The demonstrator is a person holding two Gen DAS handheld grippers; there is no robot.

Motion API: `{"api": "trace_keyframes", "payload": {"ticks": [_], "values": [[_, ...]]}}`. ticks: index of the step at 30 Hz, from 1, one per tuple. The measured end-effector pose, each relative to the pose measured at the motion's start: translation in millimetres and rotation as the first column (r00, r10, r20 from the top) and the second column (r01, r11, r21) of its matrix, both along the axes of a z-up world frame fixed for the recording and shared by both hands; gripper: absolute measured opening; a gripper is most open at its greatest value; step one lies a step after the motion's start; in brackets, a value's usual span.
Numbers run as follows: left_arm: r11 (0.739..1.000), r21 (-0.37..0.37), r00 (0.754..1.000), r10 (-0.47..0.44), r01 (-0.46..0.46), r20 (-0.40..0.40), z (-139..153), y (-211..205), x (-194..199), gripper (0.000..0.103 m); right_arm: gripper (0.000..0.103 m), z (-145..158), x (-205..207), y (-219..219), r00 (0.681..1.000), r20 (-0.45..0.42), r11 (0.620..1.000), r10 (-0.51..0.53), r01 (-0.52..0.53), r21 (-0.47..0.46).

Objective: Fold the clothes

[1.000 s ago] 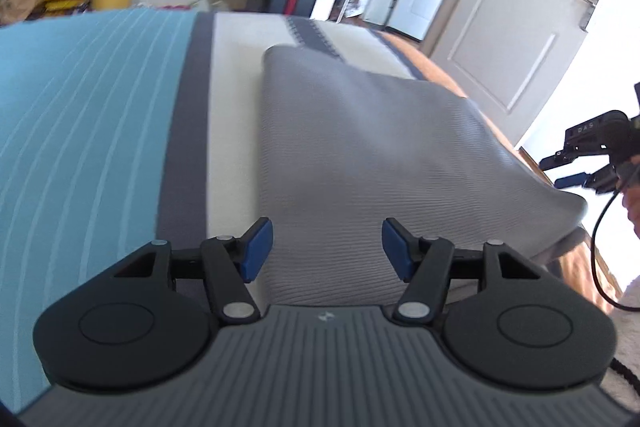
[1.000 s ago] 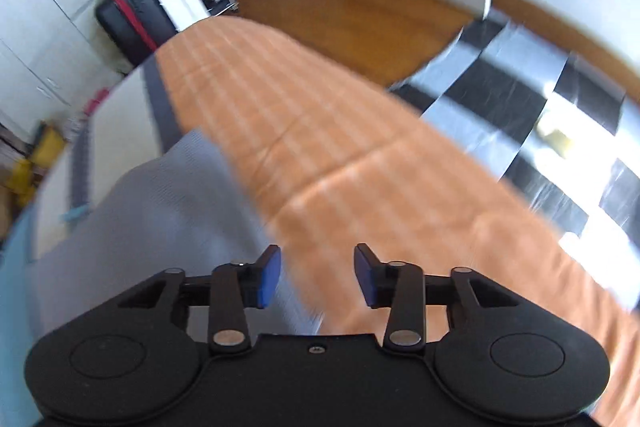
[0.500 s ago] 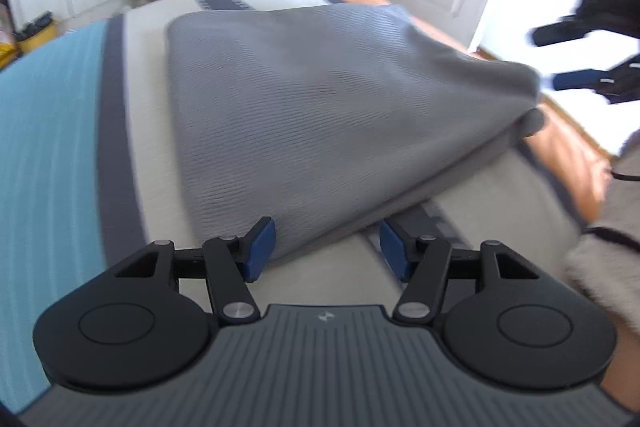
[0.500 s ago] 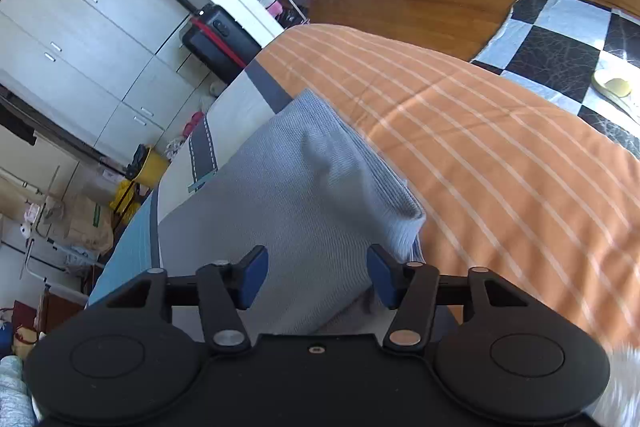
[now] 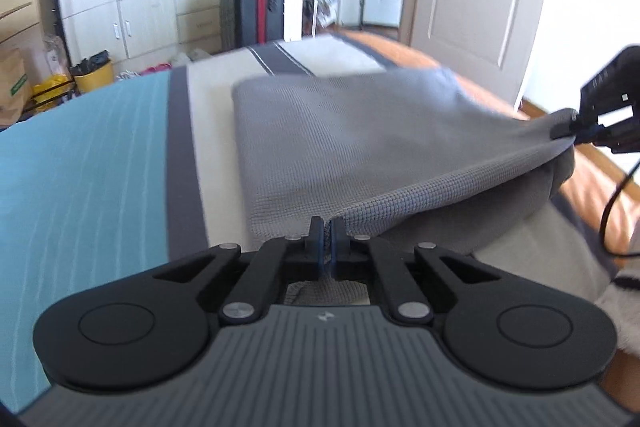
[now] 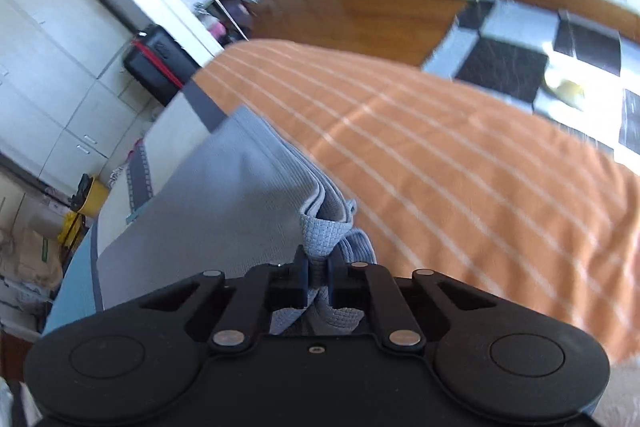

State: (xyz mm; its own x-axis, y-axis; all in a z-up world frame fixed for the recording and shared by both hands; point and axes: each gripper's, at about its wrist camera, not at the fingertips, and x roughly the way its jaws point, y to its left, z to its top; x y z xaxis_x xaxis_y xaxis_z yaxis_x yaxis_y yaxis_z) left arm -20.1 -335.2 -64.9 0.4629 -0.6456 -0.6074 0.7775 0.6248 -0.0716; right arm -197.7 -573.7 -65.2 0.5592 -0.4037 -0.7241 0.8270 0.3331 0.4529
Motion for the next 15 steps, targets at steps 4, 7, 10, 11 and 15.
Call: {"api": "trace_keyframes", "payload": {"ticks": [4, 7, 10, 11, 15], "values": [[0.994, 0.103, 0.999, 0.03, -0.028, -0.021, -21.8, 7.8, 2.3, 0.0, 0.006, 4.8, -2.3, 9.0, 0.999, -0.039, 0.999, 0.02, -0.021, -0.026], [0.99, 0.103, 0.987, 0.113, -0.101, -0.117, -33.2, 15.3, 20.1, 0.0, 0.007, -5.9, -1.7, 2.4, 0.998, -0.063, 0.999, -0.004, 0.006, 0.041], [0.984, 0.048, 0.981, 0.175, -0.172, -0.081, -17.8, 27.0, 25.0, 0.0, 0.007, 3.5, -7.3, 9.4, 0.999, -0.043, 1.0, 0.002, -0.001, 0.011], [0.979, 0.048, 0.978, 0.199, -0.197, -0.055, -14.2, 29.7, 25.8, 0.0, 0.007, 7.3, -8.4, 12.9, 0.999, -0.042, 1.0, 0.009, -0.009, -0.004], [0.976, 0.006, 0.957, 0.216, -0.219, -0.195, -19.4, 42.3, 40.2, 0.001, 0.007, 14.7, -6.4, 24.6, 0.996, -0.078, 0.998, 0.031, -0.036, -0.056]]}}
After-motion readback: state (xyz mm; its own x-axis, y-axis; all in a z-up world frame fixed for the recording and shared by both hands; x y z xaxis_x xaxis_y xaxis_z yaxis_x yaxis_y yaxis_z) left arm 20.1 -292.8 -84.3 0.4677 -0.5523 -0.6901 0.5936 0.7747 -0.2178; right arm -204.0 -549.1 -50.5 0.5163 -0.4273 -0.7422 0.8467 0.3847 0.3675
